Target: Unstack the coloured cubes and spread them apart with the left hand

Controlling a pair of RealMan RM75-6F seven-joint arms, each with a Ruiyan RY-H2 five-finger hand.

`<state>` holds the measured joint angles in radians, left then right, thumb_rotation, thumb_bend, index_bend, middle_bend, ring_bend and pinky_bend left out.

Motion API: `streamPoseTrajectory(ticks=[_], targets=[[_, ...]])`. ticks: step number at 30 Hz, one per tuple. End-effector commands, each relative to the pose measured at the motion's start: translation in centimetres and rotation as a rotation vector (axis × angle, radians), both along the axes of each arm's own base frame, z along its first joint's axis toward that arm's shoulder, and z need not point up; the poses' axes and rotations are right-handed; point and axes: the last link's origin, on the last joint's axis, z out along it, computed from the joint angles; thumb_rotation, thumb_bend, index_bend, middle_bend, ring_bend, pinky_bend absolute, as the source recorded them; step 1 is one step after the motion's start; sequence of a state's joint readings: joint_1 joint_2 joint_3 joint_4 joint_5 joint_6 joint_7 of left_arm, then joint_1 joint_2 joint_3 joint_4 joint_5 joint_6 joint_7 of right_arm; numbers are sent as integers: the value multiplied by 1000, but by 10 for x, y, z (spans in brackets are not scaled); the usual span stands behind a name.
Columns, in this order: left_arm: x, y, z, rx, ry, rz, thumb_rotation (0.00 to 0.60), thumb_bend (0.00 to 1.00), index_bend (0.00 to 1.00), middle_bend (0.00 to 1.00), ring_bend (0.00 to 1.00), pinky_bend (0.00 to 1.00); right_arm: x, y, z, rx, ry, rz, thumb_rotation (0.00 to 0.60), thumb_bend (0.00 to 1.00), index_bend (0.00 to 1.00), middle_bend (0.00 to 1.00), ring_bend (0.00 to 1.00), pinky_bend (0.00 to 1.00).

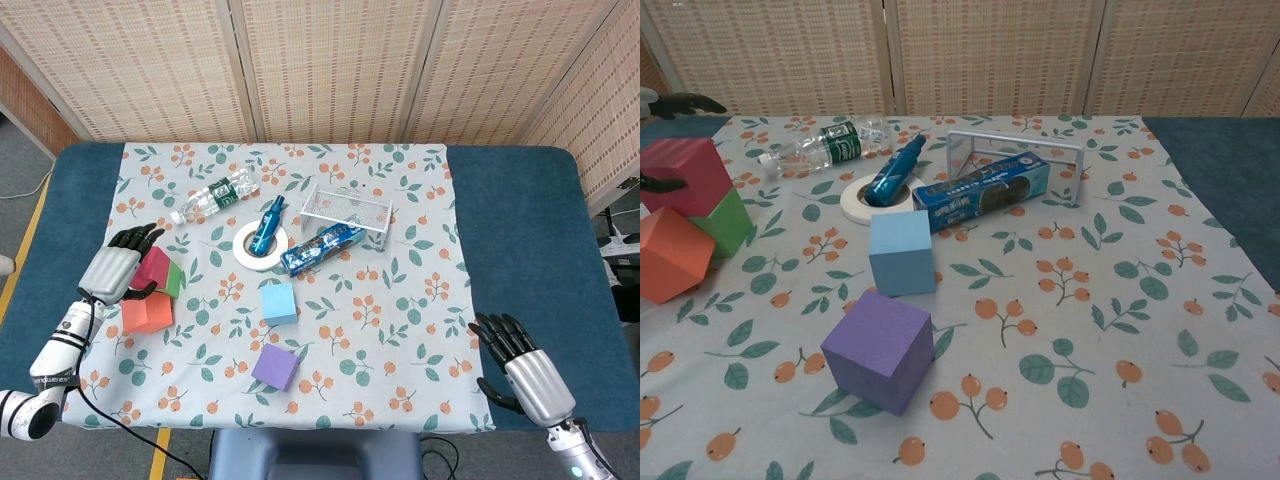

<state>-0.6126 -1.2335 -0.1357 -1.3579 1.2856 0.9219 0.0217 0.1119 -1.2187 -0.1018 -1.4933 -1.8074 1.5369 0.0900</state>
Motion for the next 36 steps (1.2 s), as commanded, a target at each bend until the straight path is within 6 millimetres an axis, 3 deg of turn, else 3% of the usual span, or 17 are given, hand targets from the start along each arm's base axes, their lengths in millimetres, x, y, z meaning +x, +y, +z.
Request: streamPoseTrajectory(ticks=[1, 8, 11, 21, 26, 30, 36], targets=[[-2, 0, 0, -8, 15, 12, 600, 329, 61, 47, 135, 169, 0, 0, 0, 0, -1, 0, 600, 271, 0, 0, 0, 0], [-2, 1, -3, -16, 2, 26, 600, 322, 149, 213, 444, 318, 0, 0, -1, 2, 1, 0, 600, 271, 0, 0, 0, 0], [-3, 1, -4, -13, 1, 20, 600, 376, 146, 240, 497, 369, 0, 0, -1, 2, 2, -1, 600, 271, 0, 0, 0, 0], [16, 19, -8, 77, -79, -81, 600, 437, 288, 370, 557, 513, -2, -1, -2, 2, 12, -9, 600, 271, 0, 0, 0, 0], [28, 49, -22, 100, -107, -109, 600, 436, 298, 371, 555, 485, -3, -2, -3, -3, 22, -17, 600, 272, 0, 0, 0, 0], [26, 78, -41, 76, -111, -53, 600, 437, 300, 360, 511, 424, -5, -4, -3, -11, 30, -26, 600, 271, 0, 0, 0, 0], [33, 77, -69, -4, -155, -77, 600, 432, 295, 339, 506, 405, -8, -9, -4, -18, 30, -45, 600, 271, 0, 0, 0, 0]])
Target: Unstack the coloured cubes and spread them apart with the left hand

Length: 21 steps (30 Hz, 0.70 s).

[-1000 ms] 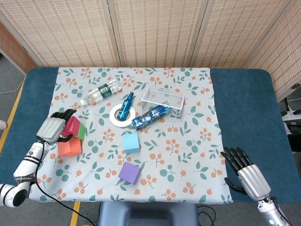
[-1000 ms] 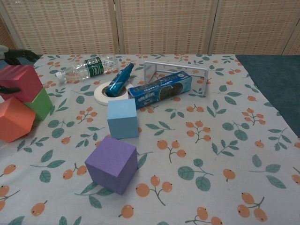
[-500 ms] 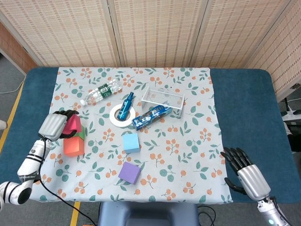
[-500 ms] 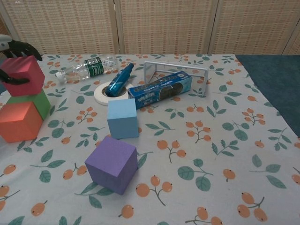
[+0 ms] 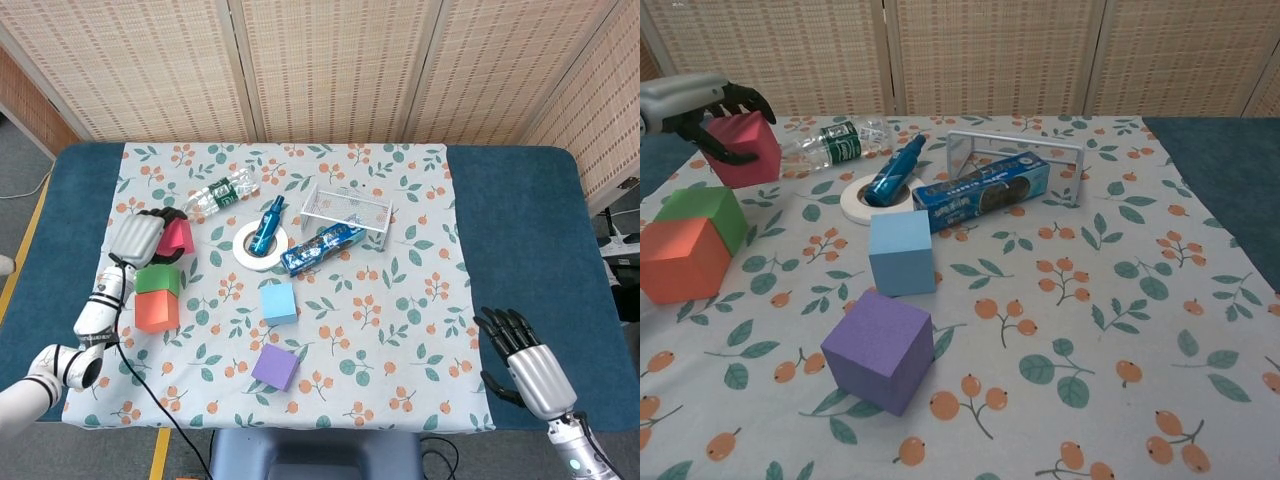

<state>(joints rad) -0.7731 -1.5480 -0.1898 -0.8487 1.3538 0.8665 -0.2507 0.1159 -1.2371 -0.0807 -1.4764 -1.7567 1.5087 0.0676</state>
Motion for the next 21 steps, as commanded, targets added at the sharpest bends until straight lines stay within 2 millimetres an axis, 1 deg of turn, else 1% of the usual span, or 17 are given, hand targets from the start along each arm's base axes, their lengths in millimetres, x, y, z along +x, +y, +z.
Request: streamPoseTrajectory(ticks=[1, 3, 6, 8, 9, 10, 15, 18, 19, 21], targets=[[18, -1, -30, -75, -40, -49, 600, 431, 295, 336, 499, 392, -2, -2, -2, 6, 2, -7, 600, 271, 0, 0, 0, 0], [18, -1, -32, -78, -39, -55, 600, 429, 294, 333, 488, 350, -2, -2, -2, 8, 2, -8, 600, 272, 0, 0, 0, 0], [22, -1, -41, -96, -20, -71, 600, 428, 294, 320, 433, 191, -3, -2, -4, 20, 3, -11, 600, 271, 0, 0, 0, 0], [24, -1, -50, -117, -14, -75, 600, 427, 293, 311, 394, 135, -3, -1, -5, 29, 3, -10, 600, 271, 0, 0, 0, 0], [29, -2, -59, -124, -15, -90, 600, 427, 290, 309, 389, 125, -2, 1, -6, 44, 0, -5, 600, 272, 0, 0, 0, 0], [31, -1, -62, -116, -20, -94, 600, 426, 285, 306, 386, 117, -2, 2, -6, 47, -2, -3, 600, 271, 0, 0, 0, 0], [34, 9, -70, -90, 6, -102, 600, 423, 253, 292, 375, 101, -1, 3, -3, 45, -11, 2, 600, 271, 0, 0, 0, 0], [34, 14, -72, -95, 13, -82, 600, 410, 221, 234, 277, 58, 0, 4, -2, 41, -11, 7, 600, 271, 0, 0, 0, 0], [34, 15, -72, -94, 13, -79, 600, 400, 183, 193, 199, 30, 0, 4, -2, 40, -12, 7, 600, 271, 0, 0, 0, 0], [36, 16, -73, -85, 9, -83, 600, 379, 104, 121, 76, 4, 0, 4, -2, 40, -12, 4, 600, 272, 0, 0, 0, 0]])
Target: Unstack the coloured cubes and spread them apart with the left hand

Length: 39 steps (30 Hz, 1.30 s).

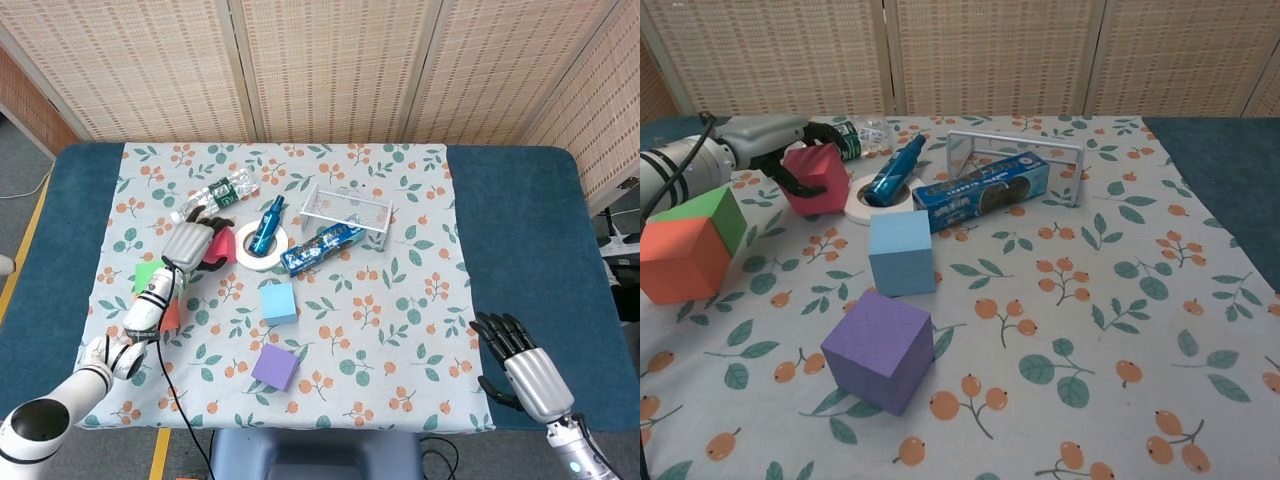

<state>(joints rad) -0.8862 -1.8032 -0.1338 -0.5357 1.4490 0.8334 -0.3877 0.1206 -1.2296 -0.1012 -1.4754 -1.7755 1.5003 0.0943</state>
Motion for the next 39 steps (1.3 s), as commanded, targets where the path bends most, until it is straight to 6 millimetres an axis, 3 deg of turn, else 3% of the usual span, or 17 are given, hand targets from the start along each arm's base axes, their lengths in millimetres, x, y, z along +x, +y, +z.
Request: streamPoseTrajectory(ticks=[1, 3, 8, 11, 16, 26, 33, 39], targets=[[5, 2, -2, 5, -14, -4, 600, 367, 56, 75, 27, 2, -1, 0, 0, 2, 2, -2, 600, 271, 0, 0, 0, 0], [5, 3, -3, 1, -16, 7, 600, 352, 4, 13, 0, 0, -1, 0, -1, 6, 3, -3, 600, 272, 0, 0, 0, 0], [11, -7, 2, 1, -9, -46, 600, 345, 0, 0, 0, 0, 0, 0, 1, 3, -5, 5, 600, 271, 0, 0, 0, 0], [15, -27, 10, -14, -28, -106, 600, 342, 0, 0, 0, 0, 1, 1, 3, -1, -14, 6, 600, 271, 0, 0, 0, 0], [11, -78, 36, -9, -6, -176, 600, 335, 0, 0, 0, 0, 3, 3, 4, 10, -23, 17, 600, 272, 0, 0, 0, 0], [-13, -148, 82, -25, 18, -102, 600, 332, 0, 0, 0, 3, 7, 9, 5, 25, -37, 36, 600, 272, 0, 0, 0, 0], [-50, -177, 114, 52, 146, -68, 600, 329, 0, 0, 0, 6, 7, 10, 2, 43, -36, 37, 600, 272, 0, 0, 0, 0], [-91, -192, 125, 42, 126, 88, 600, 325, 0, 5, 10, 22, 8, 11, 5, 29, -40, 41, 600, 272, 0, 0, 0, 0]])
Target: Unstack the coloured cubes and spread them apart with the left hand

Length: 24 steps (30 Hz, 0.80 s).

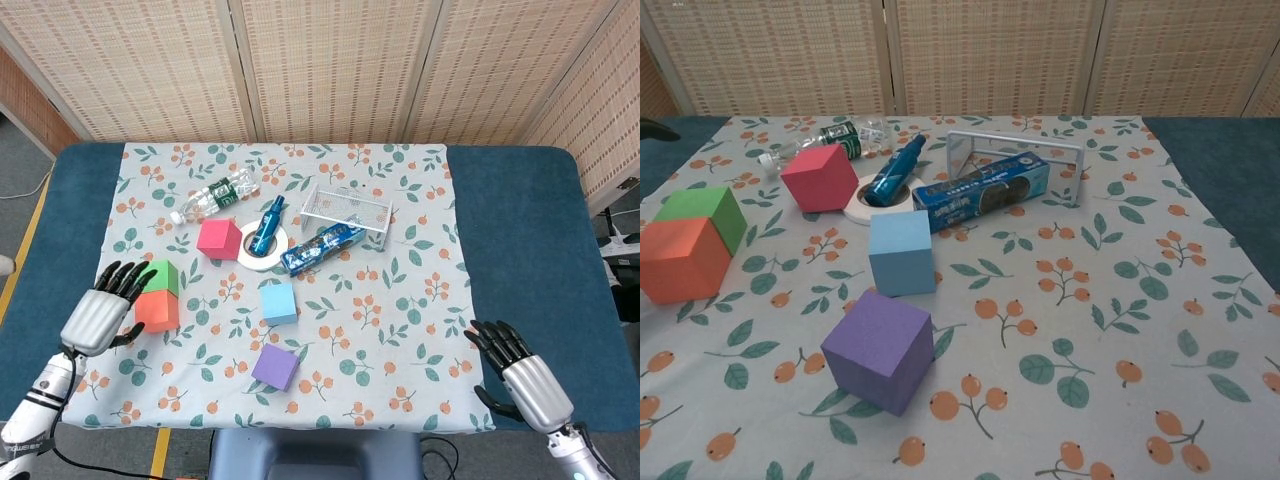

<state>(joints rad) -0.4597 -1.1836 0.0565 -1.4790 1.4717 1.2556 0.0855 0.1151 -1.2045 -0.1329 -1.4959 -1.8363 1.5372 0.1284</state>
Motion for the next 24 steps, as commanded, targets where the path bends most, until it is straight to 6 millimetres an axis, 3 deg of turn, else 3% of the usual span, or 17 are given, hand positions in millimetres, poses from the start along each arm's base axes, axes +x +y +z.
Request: streamPoseTrajectory(ticks=[1, 5, 13, 24], targets=[[-27, -16, 8, -8, -35, 100, 600, 327, 0, 37, 40, 44, 0, 0, 0, -3, 0, -1, 600, 271, 0, 0, 0, 0], [-45, -31, 10, 18, -65, 146, 600, 330, 18, 214, 185, 249, -1, -1, -1, -1, 6, -3, 600, 271, 0, 0, 0, 0], [-68, -39, 1, -13, 7, 232, 600, 329, 194, 289, 225, 318, -1, 0, -1, -4, 6, -3, 600, 271, 0, 0, 0, 0], [-59, -23, -32, -104, -7, 228, 600, 330, 200, 292, 231, 303, -2, -2, -2, -7, 14, -8, 600, 272, 0, 0, 0, 0]])
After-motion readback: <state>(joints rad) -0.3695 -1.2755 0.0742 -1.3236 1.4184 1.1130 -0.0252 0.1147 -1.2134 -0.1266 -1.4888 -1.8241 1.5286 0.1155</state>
